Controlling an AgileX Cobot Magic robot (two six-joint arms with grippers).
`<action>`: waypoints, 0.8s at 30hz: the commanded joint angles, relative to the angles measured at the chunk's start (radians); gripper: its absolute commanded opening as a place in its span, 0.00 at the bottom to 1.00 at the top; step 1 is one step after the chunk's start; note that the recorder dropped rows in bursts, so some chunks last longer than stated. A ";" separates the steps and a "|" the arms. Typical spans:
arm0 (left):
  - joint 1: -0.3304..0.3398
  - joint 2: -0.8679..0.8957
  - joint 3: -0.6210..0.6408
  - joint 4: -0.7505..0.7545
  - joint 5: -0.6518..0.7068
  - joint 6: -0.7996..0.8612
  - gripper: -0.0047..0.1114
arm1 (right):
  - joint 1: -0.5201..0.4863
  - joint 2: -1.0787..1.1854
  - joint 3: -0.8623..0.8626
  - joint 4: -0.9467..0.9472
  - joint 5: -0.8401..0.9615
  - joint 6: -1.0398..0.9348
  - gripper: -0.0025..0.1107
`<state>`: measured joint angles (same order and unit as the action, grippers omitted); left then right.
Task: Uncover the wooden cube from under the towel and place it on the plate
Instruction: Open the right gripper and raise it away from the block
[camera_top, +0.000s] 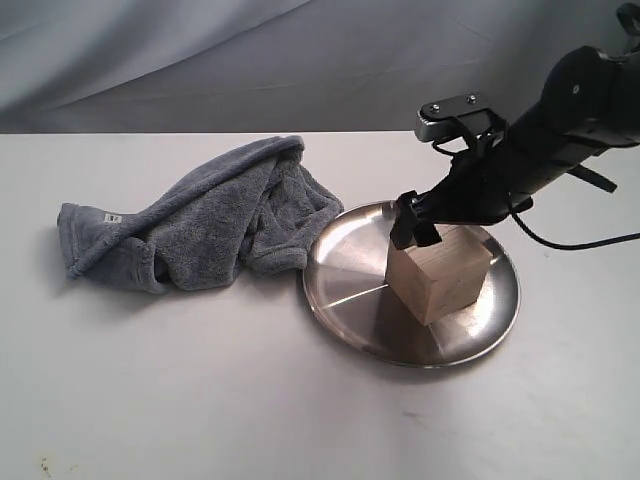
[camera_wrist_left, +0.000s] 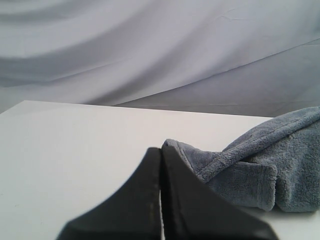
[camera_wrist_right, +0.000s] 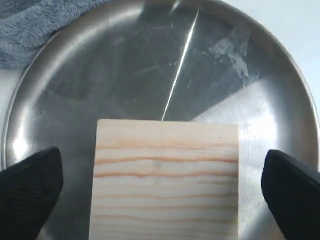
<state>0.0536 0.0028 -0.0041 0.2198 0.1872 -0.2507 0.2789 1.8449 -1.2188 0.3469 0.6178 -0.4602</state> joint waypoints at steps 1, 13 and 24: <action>0.001 -0.003 0.004 0.001 -0.004 -0.003 0.04 | 0.001 -0.050 -0.005 -0.007 -0.010 -0.037 0.91; 0.001 -0.003 0.004 0.001 -0.004 -0.003 0.04 | 0.001 -0.110 -0.005 -0.147 -0.011 -0.161 0.53; 0.001 -0.003 0.004 0.001 -0.004 -0.003 0.04 | -0.008 -0.110 -0.005 -0.395 0.009 0.137 0.02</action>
<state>0.0536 0.0028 -0.0041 0.2198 0.1872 -0.2507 0.2789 1.7419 -1.2188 0.0286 0.6120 -0.3979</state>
